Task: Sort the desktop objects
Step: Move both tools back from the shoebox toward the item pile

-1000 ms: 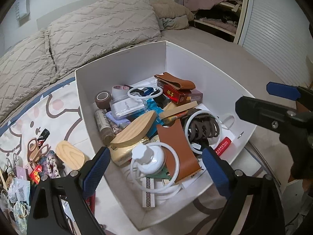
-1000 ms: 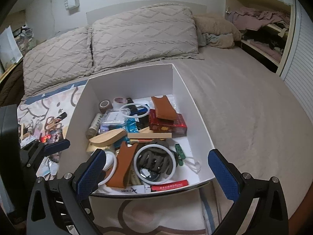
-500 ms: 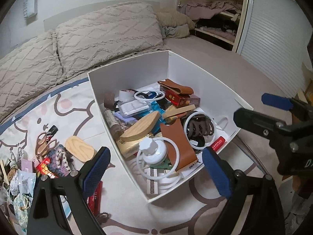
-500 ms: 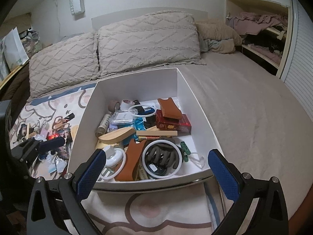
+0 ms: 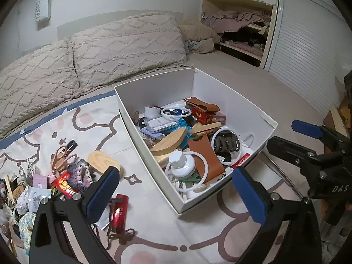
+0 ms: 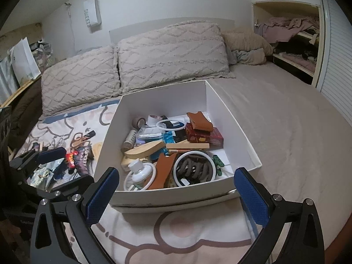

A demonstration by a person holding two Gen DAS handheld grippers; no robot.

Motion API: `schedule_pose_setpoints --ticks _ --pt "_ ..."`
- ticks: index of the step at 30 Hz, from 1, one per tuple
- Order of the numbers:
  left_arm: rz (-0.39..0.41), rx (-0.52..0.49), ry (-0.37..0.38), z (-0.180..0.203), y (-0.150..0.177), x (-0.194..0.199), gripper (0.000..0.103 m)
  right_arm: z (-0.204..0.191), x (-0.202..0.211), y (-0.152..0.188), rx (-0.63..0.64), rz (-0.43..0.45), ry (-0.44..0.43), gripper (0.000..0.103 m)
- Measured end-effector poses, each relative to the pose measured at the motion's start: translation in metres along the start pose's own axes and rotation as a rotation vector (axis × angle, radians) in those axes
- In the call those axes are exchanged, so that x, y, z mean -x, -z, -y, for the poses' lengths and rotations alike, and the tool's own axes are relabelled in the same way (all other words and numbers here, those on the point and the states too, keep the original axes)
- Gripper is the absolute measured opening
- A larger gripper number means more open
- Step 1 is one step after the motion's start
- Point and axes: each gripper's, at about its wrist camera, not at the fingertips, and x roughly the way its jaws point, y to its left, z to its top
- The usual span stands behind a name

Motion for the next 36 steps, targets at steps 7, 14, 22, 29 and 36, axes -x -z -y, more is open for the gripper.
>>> schedule_pose_setpoints --ticks 7,14,22,29,36 --pt "0.025 0.002 -0.001 -0.009 0.008 0.015 0.103 -0.004 0.012 0.013 0.002 0.039 0.023 0.103" --pt "0.053 -0.002 0.005 -0.017 0.020 0.031 0.103 -0.007 0.023 0.025 0.001 0.069 0.036 0.103" --pt "0.072 0.020 0.024 -0.027 0.029 0.043 0.103 -0.018 0.029 0.035 0.036 0.080 0.054 0.103" --pt "0.094 0.020 0.016 -0.040 0.042 0.055 0.103 -0.026 0.030 0.050 0.034 0.078 0.030 0.103" --pt "0.109 0.046 -0.015 -0.067 0.056 0.066 0.103 -0.035 0.030 0.057 0.011 0.091 -0.003 0.103"
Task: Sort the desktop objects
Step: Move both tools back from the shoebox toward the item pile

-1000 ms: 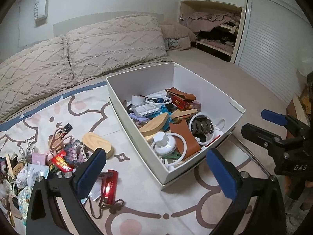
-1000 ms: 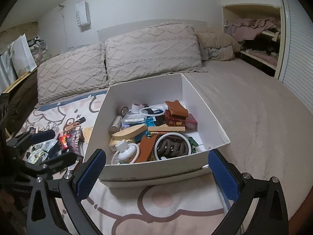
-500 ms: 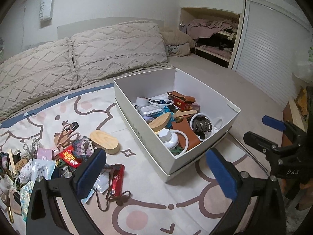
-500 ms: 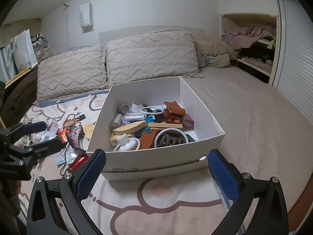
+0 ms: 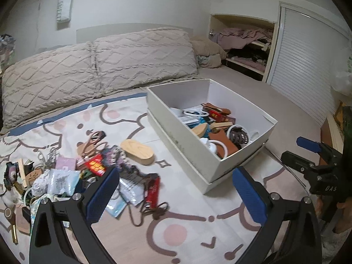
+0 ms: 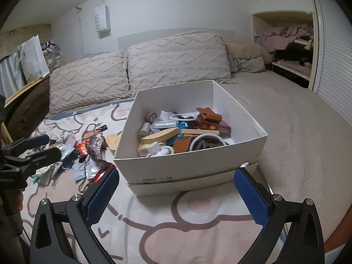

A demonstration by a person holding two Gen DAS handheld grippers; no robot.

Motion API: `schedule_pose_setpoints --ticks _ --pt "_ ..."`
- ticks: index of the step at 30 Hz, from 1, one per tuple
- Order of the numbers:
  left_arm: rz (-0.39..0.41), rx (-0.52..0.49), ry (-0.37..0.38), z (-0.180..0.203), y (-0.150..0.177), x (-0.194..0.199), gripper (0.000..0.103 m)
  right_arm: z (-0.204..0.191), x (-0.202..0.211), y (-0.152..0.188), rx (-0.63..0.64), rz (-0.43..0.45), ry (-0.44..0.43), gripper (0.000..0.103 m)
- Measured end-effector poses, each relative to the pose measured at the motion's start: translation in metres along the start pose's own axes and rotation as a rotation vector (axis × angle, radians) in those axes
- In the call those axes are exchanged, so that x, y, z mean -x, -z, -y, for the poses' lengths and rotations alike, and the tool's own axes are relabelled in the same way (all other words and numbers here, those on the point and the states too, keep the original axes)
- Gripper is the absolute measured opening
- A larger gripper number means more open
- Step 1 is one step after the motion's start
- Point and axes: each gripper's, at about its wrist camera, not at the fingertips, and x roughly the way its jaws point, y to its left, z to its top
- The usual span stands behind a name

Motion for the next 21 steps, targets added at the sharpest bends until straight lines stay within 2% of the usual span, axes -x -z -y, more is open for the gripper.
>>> schedule_pose_setpoints --ticks 21 --pt "0.064 0.152 -0.154 -0.117 0.041 0.045 0.103 -0.080 -0.024 0.006 0.071 0.032 -0.122 0.103"
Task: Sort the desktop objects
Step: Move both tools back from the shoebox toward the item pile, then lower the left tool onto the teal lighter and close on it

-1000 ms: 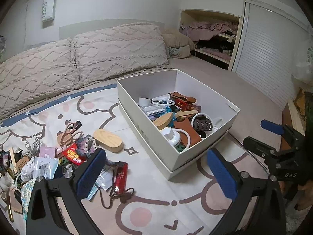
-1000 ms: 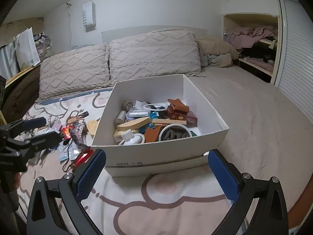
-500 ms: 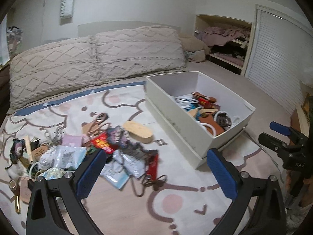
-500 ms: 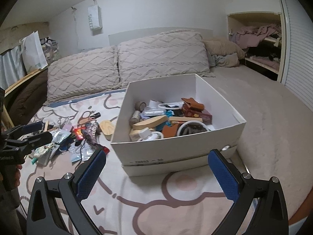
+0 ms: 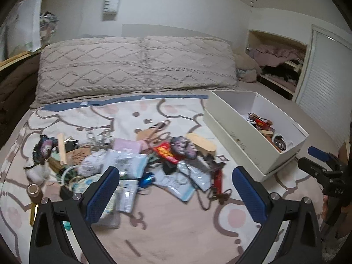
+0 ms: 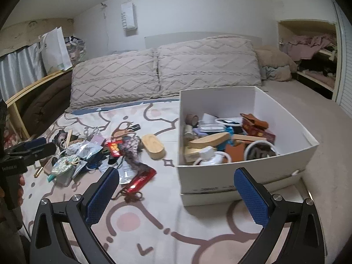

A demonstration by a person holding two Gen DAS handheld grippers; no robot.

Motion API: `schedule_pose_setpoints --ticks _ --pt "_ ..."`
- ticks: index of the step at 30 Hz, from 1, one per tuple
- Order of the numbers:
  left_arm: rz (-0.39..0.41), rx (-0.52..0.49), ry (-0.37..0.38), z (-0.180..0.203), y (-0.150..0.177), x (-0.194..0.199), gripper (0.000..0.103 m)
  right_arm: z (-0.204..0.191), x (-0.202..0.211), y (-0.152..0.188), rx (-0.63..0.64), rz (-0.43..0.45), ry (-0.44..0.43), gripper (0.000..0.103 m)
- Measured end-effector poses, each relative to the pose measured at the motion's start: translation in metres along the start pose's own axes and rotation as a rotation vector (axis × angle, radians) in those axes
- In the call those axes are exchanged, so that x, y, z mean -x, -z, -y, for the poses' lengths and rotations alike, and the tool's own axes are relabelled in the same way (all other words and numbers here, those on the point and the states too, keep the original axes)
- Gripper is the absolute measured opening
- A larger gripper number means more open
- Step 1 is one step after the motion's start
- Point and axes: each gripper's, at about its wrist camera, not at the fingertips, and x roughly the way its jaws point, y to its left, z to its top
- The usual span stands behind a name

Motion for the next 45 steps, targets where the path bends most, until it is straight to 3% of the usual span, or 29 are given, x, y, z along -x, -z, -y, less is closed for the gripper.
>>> schedule_pose_setpoints --ticks 9,27,37,45 --pt "0.053 0.038 -0.086 -0.047 0.007 0.012 0.103 -0.035 -0.016 -0.002 0.021 0.015 -0.043 0.103" --pt "0.032 0.202 -0.177 -0.141 0.032 0.010 0.103 -0.079 -0.051 0.002 0.053 0.019 -0.065 0.103" --pt "-0.055 0.187 -0.222 -0.162 0.051 -0.001 0.103 -0.085 -0.078 0.019 0.060 -0.013 -0.061 0.103" --pt "-0.155 0.205 -0.213 -0.179 0.076 -0.008 0.101 -0.084 -0.094 0.039 0.087 -0.076 -0.065 0.103"
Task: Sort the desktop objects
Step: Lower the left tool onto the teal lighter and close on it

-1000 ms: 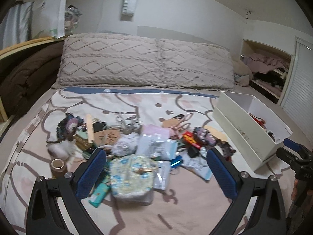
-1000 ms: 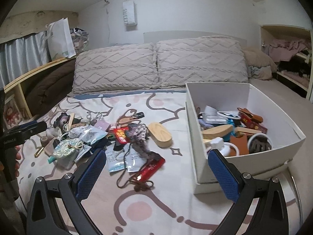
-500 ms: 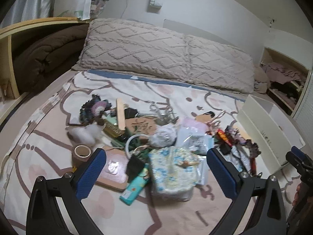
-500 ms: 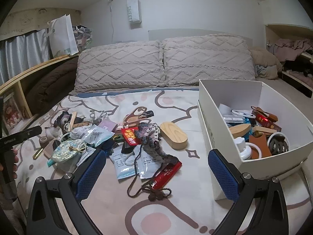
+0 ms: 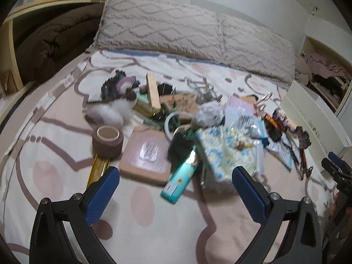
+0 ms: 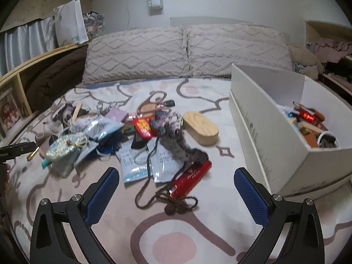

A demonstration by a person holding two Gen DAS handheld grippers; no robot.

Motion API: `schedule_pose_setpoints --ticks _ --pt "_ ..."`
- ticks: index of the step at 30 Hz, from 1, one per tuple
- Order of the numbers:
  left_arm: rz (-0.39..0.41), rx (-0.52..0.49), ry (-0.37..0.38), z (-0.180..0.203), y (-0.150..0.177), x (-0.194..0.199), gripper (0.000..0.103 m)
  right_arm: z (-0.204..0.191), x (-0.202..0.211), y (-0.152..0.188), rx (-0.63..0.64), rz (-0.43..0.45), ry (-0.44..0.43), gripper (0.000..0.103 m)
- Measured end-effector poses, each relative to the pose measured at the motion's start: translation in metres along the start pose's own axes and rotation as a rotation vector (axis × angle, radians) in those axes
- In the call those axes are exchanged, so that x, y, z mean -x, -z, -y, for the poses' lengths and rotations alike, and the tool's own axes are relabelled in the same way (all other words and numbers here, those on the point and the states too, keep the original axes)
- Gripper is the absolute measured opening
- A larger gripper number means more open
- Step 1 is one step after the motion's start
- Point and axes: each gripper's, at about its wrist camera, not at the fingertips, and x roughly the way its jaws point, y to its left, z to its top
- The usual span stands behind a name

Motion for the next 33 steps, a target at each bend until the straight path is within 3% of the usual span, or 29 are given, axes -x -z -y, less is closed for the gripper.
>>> schedule_pose_setpoints --ticks 11,20,25,28,29,33 --pt "-0.104 -0.074 -0.009 0.008 0.016 -0.026 0.075 -0.005 0.001 0.017 0.014 -0.037 -0.046 0.103" --pt "-0.137 -0.125 -0.032 0.018 0.017 -0.043 0.070 -0.022 0.000 0.027 0.058 -0.074 -0.079 0.103" --pt "-0.148 -0.137 -0.004 0.022 0.013 -0.048 0.056 -0.048 0.007 0.028 0.173 -0.041 -0.091 0.103" --pt "-0.155 -0.147 0.022 0.027 0.012 -0.051 0.041 -0.062 0.009 0.027 0.228 -0.031 -0.082 0.103" --pt "-0.158 -0.158 0.025 0.029 0.012 -0.052 0.032 -0.065 0.009 0.026 0.238 -0.031 -0.082 0.103" --pt "-0.161 -0.209 0.044 0.041 0.014 -0.054 0.022 -0.073 0.012 0.024 0.244 -0.044 -0.099 0.103"
